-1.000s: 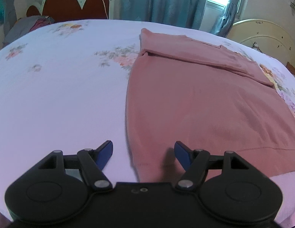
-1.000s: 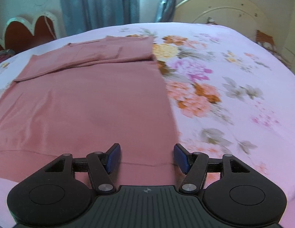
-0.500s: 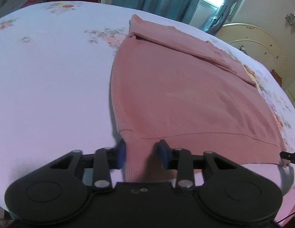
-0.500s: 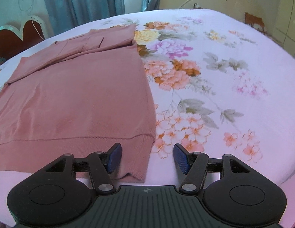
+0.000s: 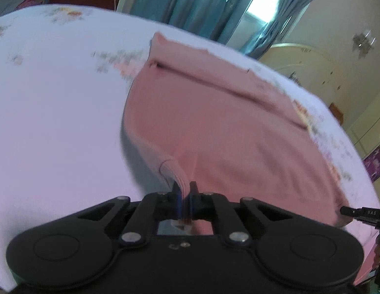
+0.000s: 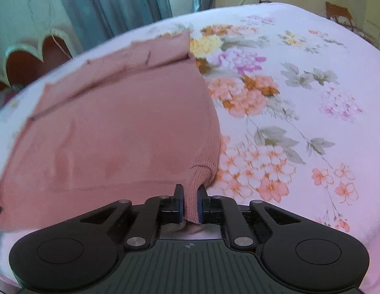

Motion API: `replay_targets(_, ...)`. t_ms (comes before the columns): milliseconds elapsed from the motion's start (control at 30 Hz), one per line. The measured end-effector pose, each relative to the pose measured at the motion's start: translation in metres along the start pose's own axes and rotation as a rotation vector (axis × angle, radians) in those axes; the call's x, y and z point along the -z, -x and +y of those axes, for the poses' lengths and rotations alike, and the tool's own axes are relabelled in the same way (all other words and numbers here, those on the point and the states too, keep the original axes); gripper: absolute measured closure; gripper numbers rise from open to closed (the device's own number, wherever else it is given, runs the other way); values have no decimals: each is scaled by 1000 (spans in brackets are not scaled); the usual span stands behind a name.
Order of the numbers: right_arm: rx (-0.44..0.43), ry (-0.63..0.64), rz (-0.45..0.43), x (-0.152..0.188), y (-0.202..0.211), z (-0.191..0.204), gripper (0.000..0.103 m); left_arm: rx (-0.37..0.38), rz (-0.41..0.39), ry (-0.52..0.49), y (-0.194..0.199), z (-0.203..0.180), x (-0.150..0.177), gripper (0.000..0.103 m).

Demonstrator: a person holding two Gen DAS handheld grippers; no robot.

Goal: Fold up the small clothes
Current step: 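Grasp the hem with both tools and lift it toward the collar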

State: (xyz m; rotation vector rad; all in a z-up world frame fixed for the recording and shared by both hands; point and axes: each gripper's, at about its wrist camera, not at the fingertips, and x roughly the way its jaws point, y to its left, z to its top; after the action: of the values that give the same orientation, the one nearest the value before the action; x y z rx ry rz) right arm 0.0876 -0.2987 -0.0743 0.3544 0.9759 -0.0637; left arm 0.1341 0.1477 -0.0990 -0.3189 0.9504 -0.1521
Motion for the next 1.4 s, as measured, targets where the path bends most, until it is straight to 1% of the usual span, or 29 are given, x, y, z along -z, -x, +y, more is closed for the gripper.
replay_targets(133,-34,-13,-49,-22,14,6,93,40,-59,3,5,-9,-24,98)
replay_targets(233,-48,0,-93,-42,20,13,93,65,-111,-3,4,-16,-49,98)
replay_targets(367,-66,9,-142,-74,15,21,93,79,-166,-10,-5,-22,-82,98)
replay_targets(567,-86,-3,-211,-133,-7,26,93,74,-219,2,-37,-27,-131,98)
replay_targets(767,-102,-37,-253,-196,-47,28,93,68,-248,0,-72,-33,-179,98)
replay_targets(933,-110,-58,-242,-245,-91,28,93,45,-265,-12,-105,-39,-218,98)
replay_targets(1000,-117,-79,-226,-264,-113,27,93,33,-264,4,-119,-37,-229,98)
replay_targets(1100,-131,-138,-189,-287,-149,21,93,-8,-255,40,-147,-32,-250,98)
replay_targets(1233,-128,-181,-143,-308,-193,18,93,-73,-216,67,-186,-24,-267,98)
replay_targets(1400,-94,-188,-86,-318,-240,16,93,-150,-166,31,-227,-26,-273,98)
